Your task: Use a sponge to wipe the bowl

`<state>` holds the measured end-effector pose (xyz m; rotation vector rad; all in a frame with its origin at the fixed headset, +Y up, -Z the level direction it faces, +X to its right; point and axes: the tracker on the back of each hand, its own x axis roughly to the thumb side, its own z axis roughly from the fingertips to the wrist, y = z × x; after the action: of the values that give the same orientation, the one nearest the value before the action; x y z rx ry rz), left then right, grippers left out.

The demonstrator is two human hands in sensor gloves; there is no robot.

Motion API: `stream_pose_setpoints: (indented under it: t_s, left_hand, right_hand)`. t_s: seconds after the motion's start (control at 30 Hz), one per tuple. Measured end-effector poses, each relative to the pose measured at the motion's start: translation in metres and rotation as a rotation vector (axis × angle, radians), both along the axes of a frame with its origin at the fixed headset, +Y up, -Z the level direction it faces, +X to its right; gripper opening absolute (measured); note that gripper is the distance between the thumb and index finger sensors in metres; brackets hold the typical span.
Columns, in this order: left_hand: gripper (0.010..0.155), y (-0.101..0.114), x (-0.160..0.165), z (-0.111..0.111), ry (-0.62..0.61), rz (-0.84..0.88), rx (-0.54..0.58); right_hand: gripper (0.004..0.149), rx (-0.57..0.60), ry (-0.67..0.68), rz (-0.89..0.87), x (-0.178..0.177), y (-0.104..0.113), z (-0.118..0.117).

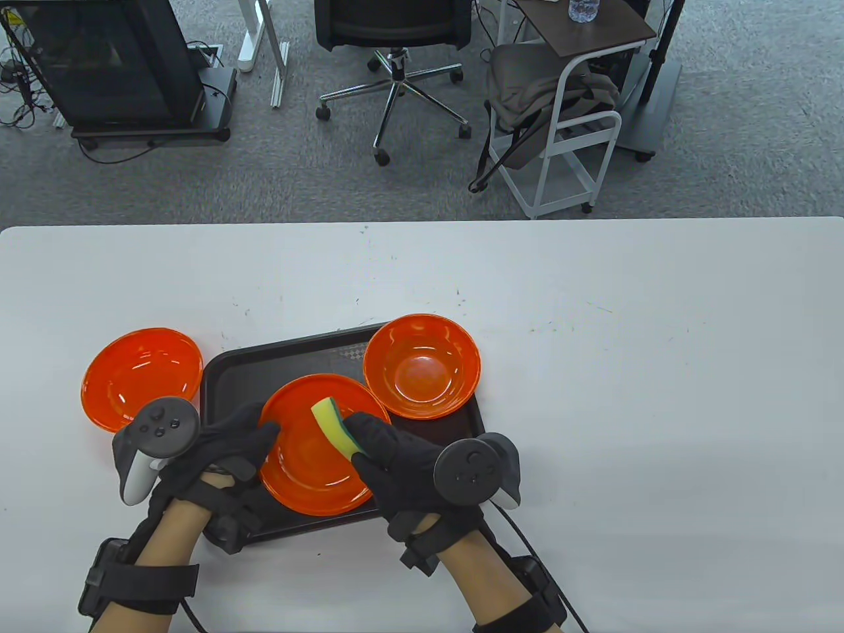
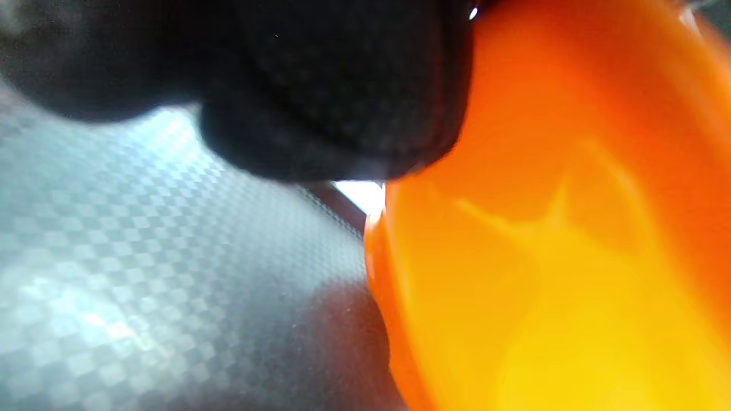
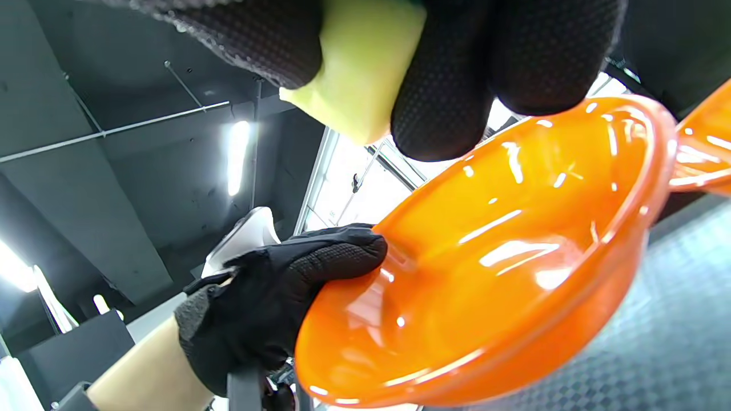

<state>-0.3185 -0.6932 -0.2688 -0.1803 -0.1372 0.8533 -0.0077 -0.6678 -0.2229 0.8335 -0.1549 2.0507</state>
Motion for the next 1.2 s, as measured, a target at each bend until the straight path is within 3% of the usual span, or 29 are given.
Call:
stream_pose_setpoints:
  t_s: [0.07,0.27,0.33,0.47,0.73,0.87,1.03,1.2]
  left_hand:
    - [0.055,0.001,0.001,0.001,-0.001,0.006,0.011]
    - [0.055,0.004,0.002,0.002,-0.006,0.001,0.035]
    - [0.055,0.003,0.002,0.003,-0.003,0.003,0.037]
    - [0.055,0.003,0.001,0.003,-0.008,0.009,0.044]
    - [0.054,0.005,0.01,0.006,-0.052,0.05,0.049]
    - [0.054,0.009,0.019,0.01,-0.091,0.032,0.076]
    - [0.054,0.008,0.024,0.011,-0.107,0.023,0.087]
    - [0.055,0.008,0.022,0.011,-0.085,0.0,0.099]
  right_hand:
    - [0.053,0.086,-0.028,0.102,-0.003,0.006,0.004]
    - [0.054,0.5,-0.139,0.662,-0.029,0.018,0.024]
    - [0.053,0.552,-0.139,0.733,-0.037,0.018,0.027]
    - [0.052,0.599,-0.155,0.853,-0.045,0.018,0.029]
    - [0.051,0.518,-0.161,1.087,-0.053,0.007,0.021]
    - [0.05,0.561,-0.157,1.139,-0.059,0.004,0.02]
    - [0.05,0.602,-0.099,1.087,-0.066,0.001,0.023]
    - [0.05,0.593,0.079,0.985,-0.072,-0.002,0.027]
